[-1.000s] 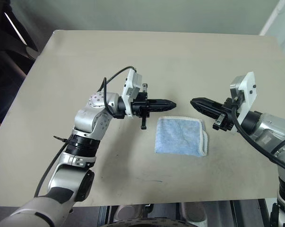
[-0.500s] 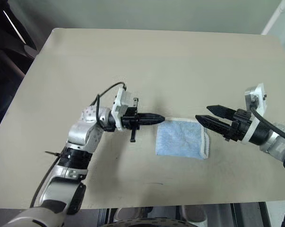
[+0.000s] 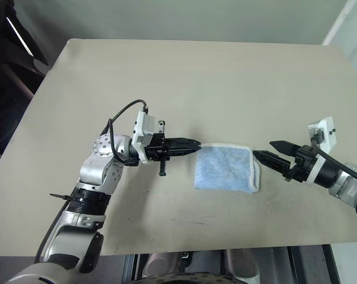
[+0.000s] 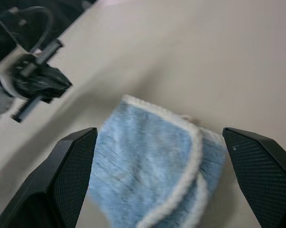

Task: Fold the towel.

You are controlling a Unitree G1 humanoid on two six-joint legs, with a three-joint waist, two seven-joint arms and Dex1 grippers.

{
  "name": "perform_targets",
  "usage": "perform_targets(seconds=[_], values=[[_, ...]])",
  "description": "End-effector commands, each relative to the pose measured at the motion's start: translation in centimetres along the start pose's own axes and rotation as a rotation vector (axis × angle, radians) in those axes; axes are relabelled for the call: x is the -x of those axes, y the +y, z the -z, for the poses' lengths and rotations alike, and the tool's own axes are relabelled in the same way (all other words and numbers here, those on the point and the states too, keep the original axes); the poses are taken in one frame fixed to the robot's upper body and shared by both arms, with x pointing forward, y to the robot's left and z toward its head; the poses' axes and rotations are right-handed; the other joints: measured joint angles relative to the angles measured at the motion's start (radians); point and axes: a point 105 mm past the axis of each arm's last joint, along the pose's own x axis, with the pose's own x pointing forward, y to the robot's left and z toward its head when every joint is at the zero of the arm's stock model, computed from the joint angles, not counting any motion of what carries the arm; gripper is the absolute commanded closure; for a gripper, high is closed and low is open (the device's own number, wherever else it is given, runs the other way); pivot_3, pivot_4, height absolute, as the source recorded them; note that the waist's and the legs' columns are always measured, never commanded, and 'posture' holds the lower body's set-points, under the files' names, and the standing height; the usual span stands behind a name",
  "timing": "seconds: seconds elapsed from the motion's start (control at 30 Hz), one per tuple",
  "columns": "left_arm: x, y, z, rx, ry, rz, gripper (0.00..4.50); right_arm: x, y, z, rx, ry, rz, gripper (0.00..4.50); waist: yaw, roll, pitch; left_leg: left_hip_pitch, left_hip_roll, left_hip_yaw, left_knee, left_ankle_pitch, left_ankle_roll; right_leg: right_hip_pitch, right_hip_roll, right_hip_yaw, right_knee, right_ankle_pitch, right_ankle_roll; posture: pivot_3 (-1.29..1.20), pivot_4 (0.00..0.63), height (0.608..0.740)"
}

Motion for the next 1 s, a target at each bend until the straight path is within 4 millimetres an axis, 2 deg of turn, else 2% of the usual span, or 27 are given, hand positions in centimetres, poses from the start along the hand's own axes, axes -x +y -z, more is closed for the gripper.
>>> perform_targets(seconds=[0.03, 0.2, 0.3, 0.33, 0.47, 0.57, 0.73, 0.87, 1.0], values=[[-0.5, -0.5, -1.3, -0.027, -0.015, 0.056, 2.88, 0.2, 0.1, -0.4, 0.006, -0.009, -0.006, 0.0, 0.0, 0.0, 0.0, 0.0, 0.0, 0.0, 0.0, 0.0, 0.0, 0.0, 0.0, 0.0, 0.0, 0.001, 0.0, 0.0, 0.15, 0.733], [-0.3, -0.4, -1.9, 0.0, -0.029, 0.061, 1.24, 0.6, -1.1, 0.9, -0.132, 0.095, 0.028, 0.0, -0.001, 0.0, 0.0, 0.0, 0.0, 0.0, 0.0, 0.001, -0.001, 0.0, 0.0, 0.0, 0.0, 0.001, 0.0, 0.0, 0.15, 0.733], [0.0, 0.0, -2.3, 0.022, -0.02, 0.049, 0.15, 0.4, -0.9, 0.9, -0.263, 0.111, -0.033, 0.0, -0.002, 0.0, 0.0, 0.0, 0.0, 0.0, 0.0, 0.002, -0.001, 0.0, 0.0, 0.0, -0.001, 0.001, 0.0, 0.0, 0.15, 0.733], [0.4, -0.2, -2.1, 0.025, 0.001, 0.066, 0.05, 0.2, -0.7, 0.9, -0.315, 0.115, -0.068, 0.0, -0.002, 0.0, 0.0, 0.0, 0.0, 0.0, 0.0, 0.002, -0.001, 0.0, 0.0, 0.0, -0.001, 0.001, 0.0, 0.0, 0.15, 0.733], [1.5, -0.5, -1.4, 0.046, 0.06, 0.067, 0.05, -0.8, -0.6, 1.3, -0.452, 0.123, -0.138, 0.0, -0.004, 0.001, 0.0, 0.0, 0.0, 0.0, -0.001, 0.002, -0.002, -0.001, 0.001, 0.001, 0.0, 0.0, 0.001, 0.0, 0.15, 0.733], [1.7, -1.1, -1.0, 0.046, 0.077, 0.072, 0.05, -1.8, -1.4, 2.0, -0.555, 0.115, -0.15, 0.0, -0.008, 0.001, 0.0, 0.0, 0.0, 0.0, -0.001, 0.002, -0.002, -0.001, 0.001, 0.001, 0.0, 0.0, 0.002, 0.0, 0.15, 0.733], [1.7, -1.7, -0.9, 0.044, 0.078, 0.069, 0.05, -2.7, -2.3, 4.0, -0.631, 0.165, -0.125, 0.0, -0.004, 0.001, 0.0, 0.0, 0.0, 0.0, -0.001, 0.001, -0.001, -0.001, 0.0, 0.001, 0.0, -0.001, 0.004, 0.0, 0.15, 0.733], [2.0, -2.1, -1.3, 0.059, 0.062, 0.058, 0.05, -2.2, -3.6, 5.3, -0.647, 0.191, -0.067, 0.0, -0.005, 0.002, 0.0, -0.001, 0.0, 0.0, -0.001, 0.001, -0.001, -0.001, 0.0, 0.001, 0.0, -0.001, 0.003, 0.0, 0.15, 0.733], [2.3, -2.5, -1.1, 0.066, 0.069, 0.048, 0.05, -1.2, -4.0, 5.0, -0.64, 0.186, -0.073, 0.0, -0.006, 0.002, 0.0, -0.001, 0.0, 0.0, -0.001, 0.001, -0.001, -0.001, 0.0, 0.001, 0.0, -0.002, 0.0, 0.0, 0.15, 0.733]])
